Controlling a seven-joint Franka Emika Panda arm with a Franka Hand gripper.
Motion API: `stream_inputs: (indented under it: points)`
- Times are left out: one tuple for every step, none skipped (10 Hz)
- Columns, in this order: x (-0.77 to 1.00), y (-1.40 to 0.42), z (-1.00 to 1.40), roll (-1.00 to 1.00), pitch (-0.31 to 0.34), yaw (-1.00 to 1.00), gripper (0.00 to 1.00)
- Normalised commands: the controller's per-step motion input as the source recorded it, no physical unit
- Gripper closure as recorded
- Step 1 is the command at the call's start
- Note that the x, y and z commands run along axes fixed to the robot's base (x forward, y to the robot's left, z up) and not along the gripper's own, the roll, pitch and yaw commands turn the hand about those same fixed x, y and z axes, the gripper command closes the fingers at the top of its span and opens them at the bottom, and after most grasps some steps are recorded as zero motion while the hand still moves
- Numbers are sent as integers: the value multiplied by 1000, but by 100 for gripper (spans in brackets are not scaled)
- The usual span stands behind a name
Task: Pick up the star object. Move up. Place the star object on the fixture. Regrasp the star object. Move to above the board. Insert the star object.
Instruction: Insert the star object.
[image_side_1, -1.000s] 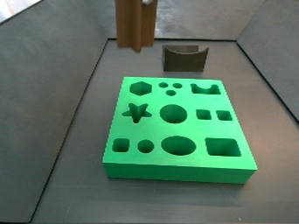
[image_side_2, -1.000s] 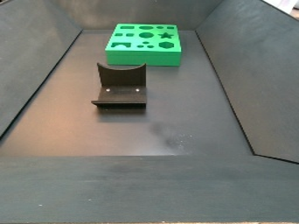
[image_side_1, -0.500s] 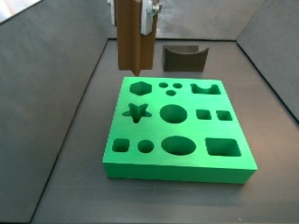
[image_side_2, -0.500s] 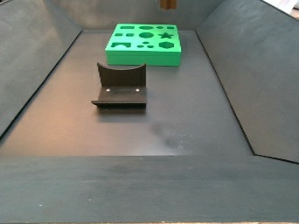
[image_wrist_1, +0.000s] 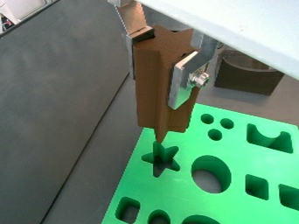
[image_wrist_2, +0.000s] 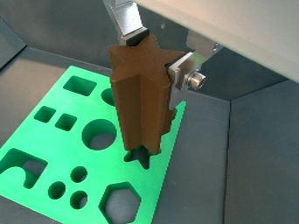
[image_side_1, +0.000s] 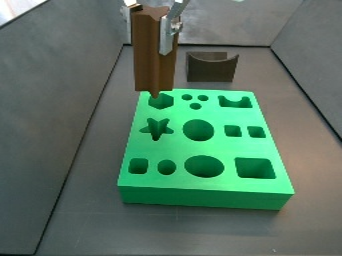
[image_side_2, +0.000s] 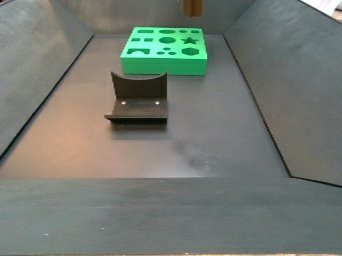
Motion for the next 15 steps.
stream_inputs:
  points:
    - [3, 0, -129, 0, 9, 0, 100]
    - [-3, -29, -186, 0, 0, -123, 100]
    - [0, -89, -280, 0, 0, -240, 100]
    - [0, -143, -483, 16, 0, -271, 100]
    - [111, -151, -514, 17, 0, -237, 100]
    - [163, -106, -400, 0, -10, -211, 100]
    - [271, -51, -394, 0, -19, -143, 100]
    - [197, -17, -371, 0, -44, -131, 100]
    - [117, 0, -254, 0, -40, -103, 100]
    - [60, 0, -203, 0, -49, -80, 100]
    - [0, 17, 0, 0, 0, 0, 100]
    - [-137, 0, -303, 13, -24, 0, 100]
    - [-74, 0, -374, 0, -39, 0, 100]
    - [0, 0, -414, 0, -20, -29, 100]
    - [0, -31, -466, 10, 0, -217, 100]
